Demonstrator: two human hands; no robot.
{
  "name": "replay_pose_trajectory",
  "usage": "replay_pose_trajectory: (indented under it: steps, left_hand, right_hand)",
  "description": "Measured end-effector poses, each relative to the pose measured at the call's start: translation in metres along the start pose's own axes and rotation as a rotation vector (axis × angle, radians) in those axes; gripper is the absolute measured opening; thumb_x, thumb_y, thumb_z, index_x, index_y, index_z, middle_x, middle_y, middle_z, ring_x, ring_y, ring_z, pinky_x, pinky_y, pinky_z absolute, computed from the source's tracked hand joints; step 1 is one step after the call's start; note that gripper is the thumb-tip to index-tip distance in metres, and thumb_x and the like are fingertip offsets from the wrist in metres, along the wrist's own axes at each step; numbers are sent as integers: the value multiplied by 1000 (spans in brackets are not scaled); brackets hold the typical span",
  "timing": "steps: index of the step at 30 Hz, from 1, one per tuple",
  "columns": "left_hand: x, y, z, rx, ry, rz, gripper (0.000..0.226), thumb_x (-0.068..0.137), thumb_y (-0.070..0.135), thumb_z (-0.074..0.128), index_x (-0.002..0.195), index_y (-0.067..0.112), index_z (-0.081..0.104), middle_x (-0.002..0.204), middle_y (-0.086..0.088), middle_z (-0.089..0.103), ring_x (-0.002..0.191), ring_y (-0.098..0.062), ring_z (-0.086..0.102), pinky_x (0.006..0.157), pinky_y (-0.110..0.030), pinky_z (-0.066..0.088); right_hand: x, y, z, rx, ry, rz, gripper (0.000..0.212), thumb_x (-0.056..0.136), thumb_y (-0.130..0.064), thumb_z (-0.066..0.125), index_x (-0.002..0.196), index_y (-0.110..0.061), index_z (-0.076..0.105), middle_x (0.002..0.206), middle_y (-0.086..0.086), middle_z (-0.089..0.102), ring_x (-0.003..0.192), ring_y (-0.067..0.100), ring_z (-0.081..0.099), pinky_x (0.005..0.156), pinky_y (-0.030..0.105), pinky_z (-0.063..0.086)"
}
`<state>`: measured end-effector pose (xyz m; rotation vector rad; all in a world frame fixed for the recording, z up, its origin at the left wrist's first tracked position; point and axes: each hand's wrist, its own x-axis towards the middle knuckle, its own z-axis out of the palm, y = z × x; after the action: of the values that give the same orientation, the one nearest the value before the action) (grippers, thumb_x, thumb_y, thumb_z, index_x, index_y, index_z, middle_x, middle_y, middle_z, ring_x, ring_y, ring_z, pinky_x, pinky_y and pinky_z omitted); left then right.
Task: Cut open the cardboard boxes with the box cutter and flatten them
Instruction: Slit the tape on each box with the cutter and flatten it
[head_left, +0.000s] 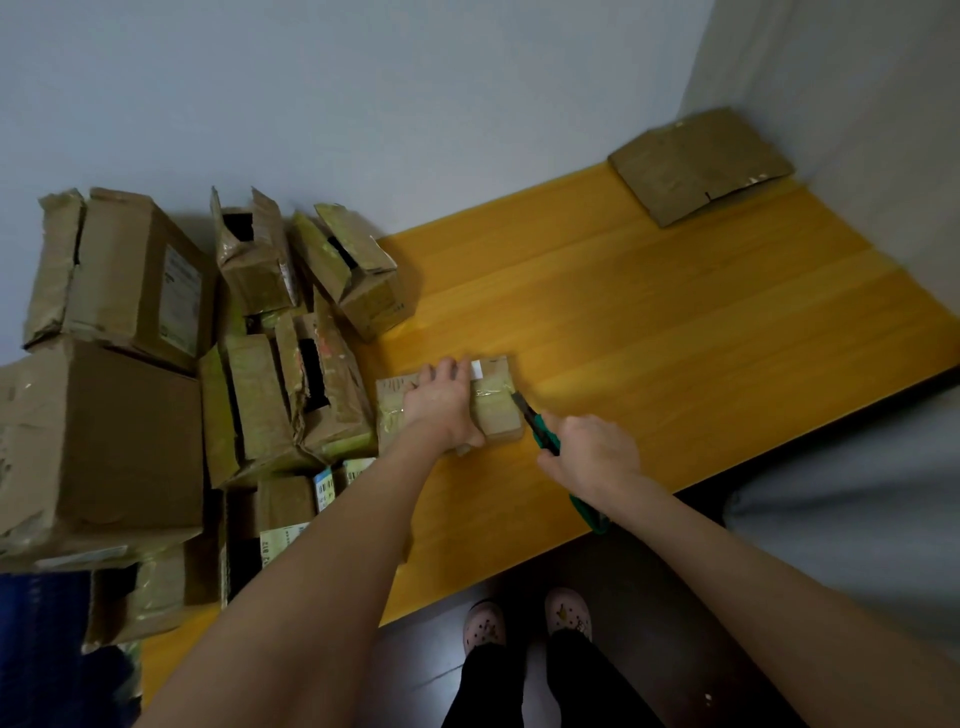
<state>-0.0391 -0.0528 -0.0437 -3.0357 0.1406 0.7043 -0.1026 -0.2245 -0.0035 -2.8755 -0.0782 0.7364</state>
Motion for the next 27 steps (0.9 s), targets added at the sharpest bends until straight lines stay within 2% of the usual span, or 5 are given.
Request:
replay_pose_trajectory:
  steps: [11, 16, 19, 23, 27]
  left_hand:
    - [-7, -3, -3, 249, -33, 476, 90, 91, 21, 62, 156, 29, 0, 163, 0, 2, 150, -27, -1, 121, -44, 1]
    - [-39, -17, 3, -208, 384, -34, 73, 92, 9, 57, 153, 18, 18, 155, -12, 21, 138, -32, 33, 109, -41, 39]
    - [-29, -17, -5, -669, 188, -411, 63, 95, 23, 57, 147, 7, 27, 146, -17, 33, 124, -35, 49, 95, -40, 48]
    - [-17, -10, -2, -1015, -10, -422, 46, 96, 35, 53, 133, 7, 48, 129, -11, 56, 113, -33, 56, 96, -46, 50]
    - [-4, -16, -5, -788, -17, -302, 77, 88, 47, 62, 147, 11, 29, 147, -12, 39, 131, -33, 43, 106, -48, 40]
  right_hand:
    - [36, 6, -9, 1005, 174, 182, 29, 98, -33, 50, 115, -11, 58, 92, 3, 60, 75, 15, 56, 60, 28, 44]
    - [63, -3, -17, 994, 169, 188, 31, 101, -35, 43, 112, -9, 56, 95, 12, 61, 79, 25, 57, 68, 38, 47]
    - [78, -4, -16, 992, 131, 203, 35, 101, -34, 42, 114, -5, 56, 95, 16, 58, 83, 31, 57, 75, 46, 50]
    - [79, -6, -13, 1019, 10, 191, 37, 102, -32, 40, 118, -1, 53, 95, 11, 57, 93, 35, 64, 75, 43, 49]
    - [61, -13, 6, 1445, -280, 302, 25, 104, -29, 39, 122, -11, 44, 106, 17, 69, 96, 36, 68, 85, 47, 55]
